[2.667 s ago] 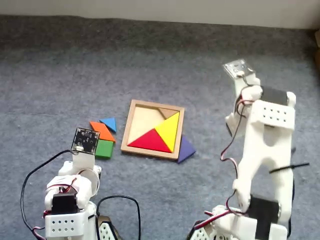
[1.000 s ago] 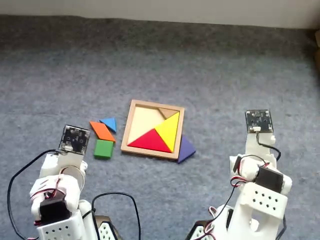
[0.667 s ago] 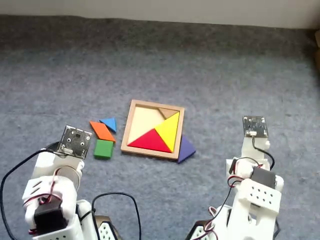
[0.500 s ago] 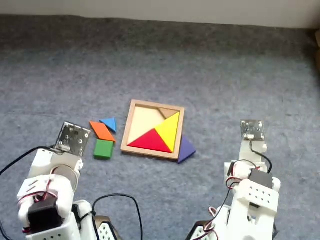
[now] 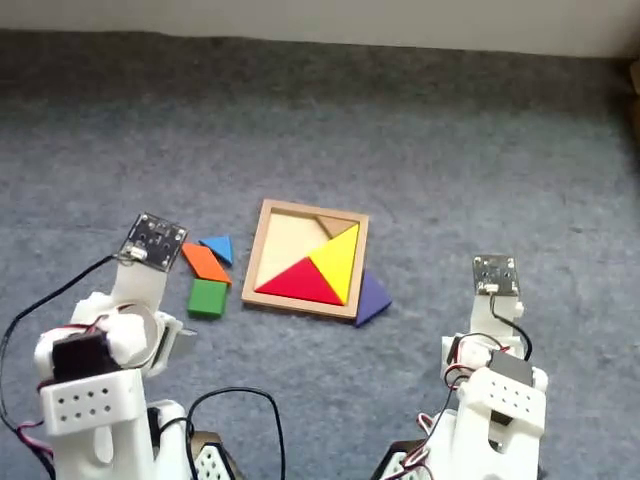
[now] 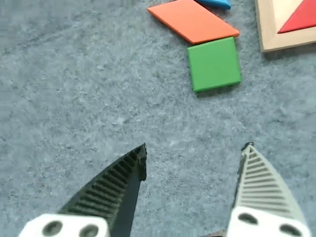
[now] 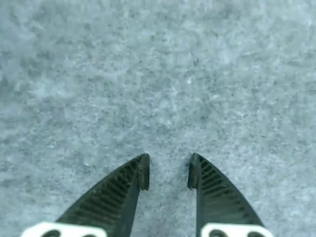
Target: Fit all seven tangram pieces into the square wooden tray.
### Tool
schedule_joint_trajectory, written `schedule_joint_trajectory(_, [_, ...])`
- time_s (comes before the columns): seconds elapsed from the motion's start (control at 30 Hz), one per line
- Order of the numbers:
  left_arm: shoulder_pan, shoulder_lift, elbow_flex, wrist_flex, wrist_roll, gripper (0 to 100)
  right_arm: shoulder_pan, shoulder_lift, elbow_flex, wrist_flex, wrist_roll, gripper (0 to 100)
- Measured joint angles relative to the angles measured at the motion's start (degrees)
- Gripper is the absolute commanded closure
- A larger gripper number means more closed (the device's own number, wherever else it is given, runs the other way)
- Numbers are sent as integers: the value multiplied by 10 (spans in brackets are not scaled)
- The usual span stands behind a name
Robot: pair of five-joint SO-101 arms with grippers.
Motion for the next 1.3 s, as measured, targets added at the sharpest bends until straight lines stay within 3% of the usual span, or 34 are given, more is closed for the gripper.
schedule_joint_trajectory(0.23, [70, 110, -4, -85, 58, 701, 0, 0, 0, -3, 0, 865])
schedule_joint_trajectory(0.7, [82, 315, -4, -238, 95, 705, 0, 0, 0, -3, 0, 865])
schedule_joint_trajectory(1.17, [111, 551, -135, -255, 144, 707, 0, 0, 0, -3, 0, 865])
schedule_joint_trajectory(1.3, [111, 620, -171, -255, 144, 784, 0, 0, 0, -3, 0, 865])
